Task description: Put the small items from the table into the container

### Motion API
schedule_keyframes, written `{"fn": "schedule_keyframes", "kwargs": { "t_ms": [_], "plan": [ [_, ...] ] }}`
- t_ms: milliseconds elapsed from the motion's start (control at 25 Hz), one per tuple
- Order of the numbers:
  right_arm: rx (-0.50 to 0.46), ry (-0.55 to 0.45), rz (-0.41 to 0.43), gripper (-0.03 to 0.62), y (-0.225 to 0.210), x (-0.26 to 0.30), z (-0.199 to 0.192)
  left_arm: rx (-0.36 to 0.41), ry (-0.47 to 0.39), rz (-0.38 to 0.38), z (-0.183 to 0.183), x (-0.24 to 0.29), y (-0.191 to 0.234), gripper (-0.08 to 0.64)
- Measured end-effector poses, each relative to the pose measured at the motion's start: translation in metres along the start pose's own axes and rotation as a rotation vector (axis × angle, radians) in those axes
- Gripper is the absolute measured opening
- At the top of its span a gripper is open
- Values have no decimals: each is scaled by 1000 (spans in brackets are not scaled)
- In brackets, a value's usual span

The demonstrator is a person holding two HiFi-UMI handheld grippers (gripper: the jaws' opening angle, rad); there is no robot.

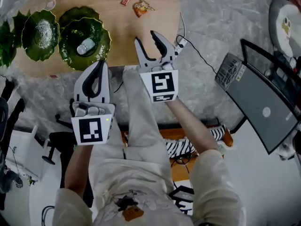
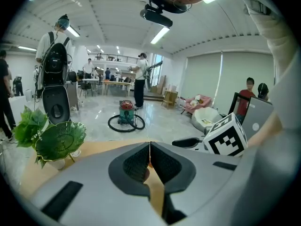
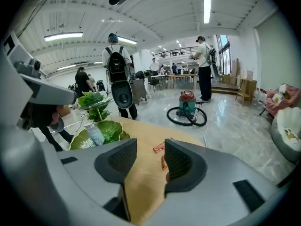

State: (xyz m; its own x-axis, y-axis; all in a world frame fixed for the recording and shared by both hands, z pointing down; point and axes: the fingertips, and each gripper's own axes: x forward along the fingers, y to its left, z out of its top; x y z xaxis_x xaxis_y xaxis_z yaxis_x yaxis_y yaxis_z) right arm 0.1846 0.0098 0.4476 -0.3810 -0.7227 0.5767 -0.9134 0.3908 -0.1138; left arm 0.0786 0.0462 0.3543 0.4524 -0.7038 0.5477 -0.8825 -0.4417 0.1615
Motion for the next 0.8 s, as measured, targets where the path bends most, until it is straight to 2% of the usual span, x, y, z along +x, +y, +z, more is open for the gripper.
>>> {"fn": "schedule_keyframes", "kwargs": {
  "t_ms": [320,800],
  "plan": [
    [-15,68,29,167,-25,46,-34,-48,35,28,-21,38,-3,9],
    [-47,130,25,193,-58,102,-81,-105,72,38,-63,75,-1,9]
  ]
}}
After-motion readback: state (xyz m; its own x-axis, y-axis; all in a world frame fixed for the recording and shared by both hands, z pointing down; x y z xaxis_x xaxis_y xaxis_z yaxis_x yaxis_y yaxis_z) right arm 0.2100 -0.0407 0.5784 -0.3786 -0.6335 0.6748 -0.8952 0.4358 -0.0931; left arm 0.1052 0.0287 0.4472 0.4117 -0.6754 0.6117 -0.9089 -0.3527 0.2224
